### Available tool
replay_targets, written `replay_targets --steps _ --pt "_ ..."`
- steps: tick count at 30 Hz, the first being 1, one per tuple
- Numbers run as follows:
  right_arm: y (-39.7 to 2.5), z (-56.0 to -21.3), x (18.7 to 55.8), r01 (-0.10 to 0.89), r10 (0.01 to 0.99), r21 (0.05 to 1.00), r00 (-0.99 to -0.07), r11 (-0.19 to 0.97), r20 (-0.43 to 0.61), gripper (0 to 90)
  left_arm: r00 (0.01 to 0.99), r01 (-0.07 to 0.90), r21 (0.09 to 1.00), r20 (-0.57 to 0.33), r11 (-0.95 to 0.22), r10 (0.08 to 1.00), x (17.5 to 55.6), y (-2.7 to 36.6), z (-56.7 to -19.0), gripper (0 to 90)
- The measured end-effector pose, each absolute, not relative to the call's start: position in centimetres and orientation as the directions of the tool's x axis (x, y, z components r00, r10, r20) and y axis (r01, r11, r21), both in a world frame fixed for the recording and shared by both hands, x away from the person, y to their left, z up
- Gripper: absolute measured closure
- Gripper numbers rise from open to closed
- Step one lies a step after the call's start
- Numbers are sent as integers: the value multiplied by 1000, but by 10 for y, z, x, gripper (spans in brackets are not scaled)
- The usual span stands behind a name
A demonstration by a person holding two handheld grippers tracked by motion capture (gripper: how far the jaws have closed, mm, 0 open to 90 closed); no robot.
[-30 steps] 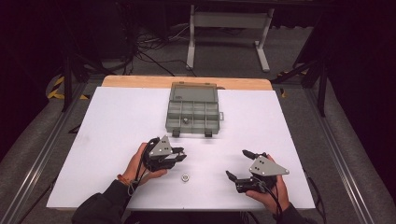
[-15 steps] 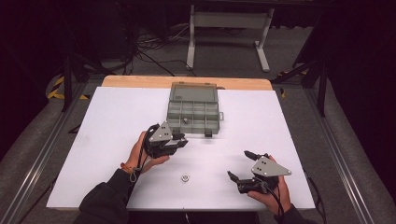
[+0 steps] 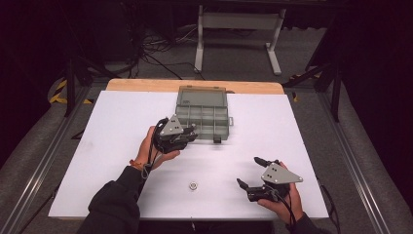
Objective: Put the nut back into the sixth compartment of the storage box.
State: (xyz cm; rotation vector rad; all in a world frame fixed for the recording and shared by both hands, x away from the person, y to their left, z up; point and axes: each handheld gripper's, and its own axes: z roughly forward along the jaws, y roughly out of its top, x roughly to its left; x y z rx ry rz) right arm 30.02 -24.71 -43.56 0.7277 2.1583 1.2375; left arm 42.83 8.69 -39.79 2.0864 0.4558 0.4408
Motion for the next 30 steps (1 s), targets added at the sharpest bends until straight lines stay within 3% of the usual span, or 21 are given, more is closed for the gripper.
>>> replay_targets --steps 30 --pt "-250 -437 301 186 681 880 -708 436 -188 112 801 325 797 55 -510 596 484 73 -430 698"
